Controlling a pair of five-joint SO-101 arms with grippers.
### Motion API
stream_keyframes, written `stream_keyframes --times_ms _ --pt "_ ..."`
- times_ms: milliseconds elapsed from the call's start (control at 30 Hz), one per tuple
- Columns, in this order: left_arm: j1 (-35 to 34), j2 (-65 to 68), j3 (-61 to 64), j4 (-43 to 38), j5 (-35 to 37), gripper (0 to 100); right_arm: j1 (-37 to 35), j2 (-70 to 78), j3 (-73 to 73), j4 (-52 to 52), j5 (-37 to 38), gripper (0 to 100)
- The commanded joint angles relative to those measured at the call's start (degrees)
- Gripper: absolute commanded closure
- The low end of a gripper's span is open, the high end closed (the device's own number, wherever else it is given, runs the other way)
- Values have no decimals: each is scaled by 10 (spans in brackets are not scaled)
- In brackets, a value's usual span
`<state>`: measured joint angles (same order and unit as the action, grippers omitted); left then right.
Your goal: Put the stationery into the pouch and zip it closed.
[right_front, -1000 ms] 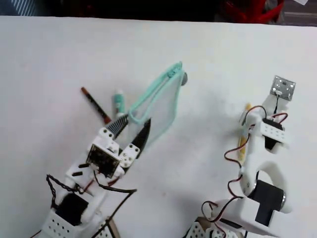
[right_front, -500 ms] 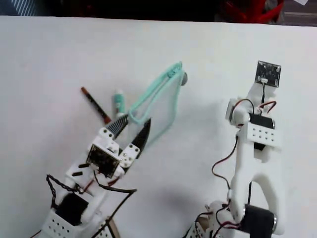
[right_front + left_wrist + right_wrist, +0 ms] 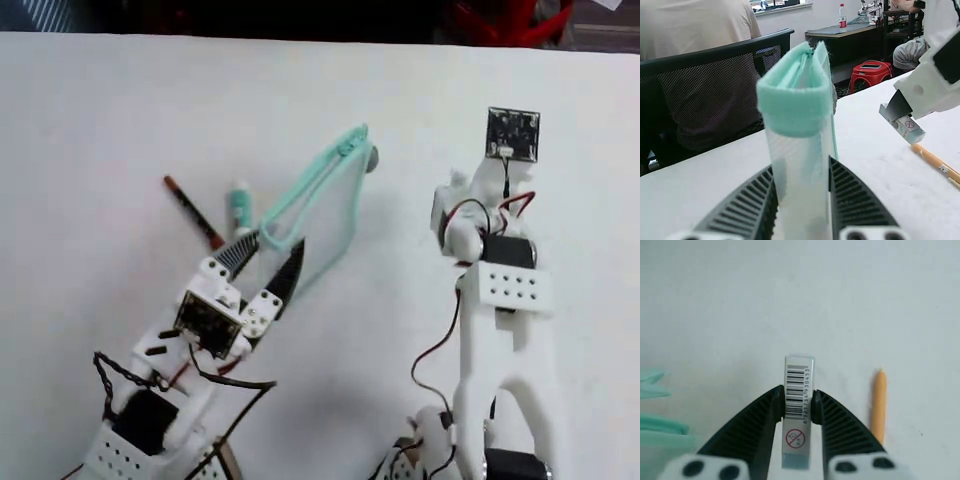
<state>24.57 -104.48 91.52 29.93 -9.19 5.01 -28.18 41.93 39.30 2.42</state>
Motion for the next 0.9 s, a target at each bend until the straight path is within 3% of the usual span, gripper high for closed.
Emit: stream_keyframes --times_ms 0,433,600,867 --pt "-2 2 5 -4 -6 868 -28 -54 -16 7 0 980" --pt "-2 2 5 -4 -5 868 -124 -231 -16 80 3 980" --pt "-2 2 5 -4 -5 868 -166 -284 -18 74 73 980" --pt "-2 2 5 -4 -5 868 -229 -338 -44 52 80 981"
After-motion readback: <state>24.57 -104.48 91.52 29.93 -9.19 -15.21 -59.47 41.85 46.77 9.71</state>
